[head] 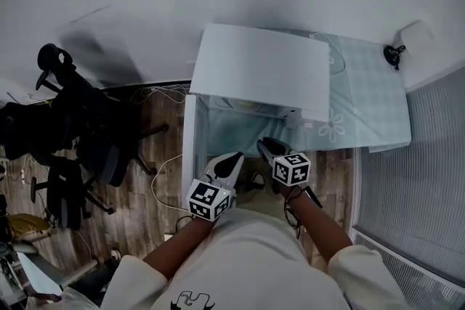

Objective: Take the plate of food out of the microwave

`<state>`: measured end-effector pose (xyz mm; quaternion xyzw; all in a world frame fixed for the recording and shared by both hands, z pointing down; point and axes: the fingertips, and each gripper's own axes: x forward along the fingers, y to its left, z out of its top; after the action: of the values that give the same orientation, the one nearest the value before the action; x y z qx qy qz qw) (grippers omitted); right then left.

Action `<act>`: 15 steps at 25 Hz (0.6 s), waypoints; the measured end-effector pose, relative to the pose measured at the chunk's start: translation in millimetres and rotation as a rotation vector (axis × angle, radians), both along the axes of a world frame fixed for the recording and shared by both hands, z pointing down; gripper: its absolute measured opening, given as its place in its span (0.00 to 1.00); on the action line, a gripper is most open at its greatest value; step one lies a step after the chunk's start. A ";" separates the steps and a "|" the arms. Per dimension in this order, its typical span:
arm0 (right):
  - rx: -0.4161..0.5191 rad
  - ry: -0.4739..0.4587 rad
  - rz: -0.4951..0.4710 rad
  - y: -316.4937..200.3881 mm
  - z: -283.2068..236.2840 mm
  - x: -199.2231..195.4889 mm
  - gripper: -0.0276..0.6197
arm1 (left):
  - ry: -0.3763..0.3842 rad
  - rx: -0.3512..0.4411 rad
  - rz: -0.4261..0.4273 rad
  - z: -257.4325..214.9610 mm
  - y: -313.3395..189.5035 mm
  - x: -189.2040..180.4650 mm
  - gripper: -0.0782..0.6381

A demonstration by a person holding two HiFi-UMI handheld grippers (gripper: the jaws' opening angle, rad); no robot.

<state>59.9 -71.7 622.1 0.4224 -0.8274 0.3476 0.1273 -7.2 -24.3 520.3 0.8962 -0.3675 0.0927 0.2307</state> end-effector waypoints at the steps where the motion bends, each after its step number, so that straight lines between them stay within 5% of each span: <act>1: -0.035 -0.034 0.023 -11.2 11.0 0.6 0.20 | -0.007 -0.006 -0.008 1.7 -3.3 -1.7 0.11; 11: -0.285 -0.267 0.279 -87.5 105.9 2.3 0.27 | -0.039 -0.028 -0.027 3.7 -19.9 -9.2 0.11; 15: -0.283 -0.210 0.273 -102.6 116.8 -5.6 0.27 | -0.050 -0.036 -0.042 7.5 -25.9 -18.0 0.11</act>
<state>54.3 -174.3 738.9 0.4698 -0.7144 0.5162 0.0502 -25.2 -50.2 527.9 0.8814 -0.3901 0.1166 0.2395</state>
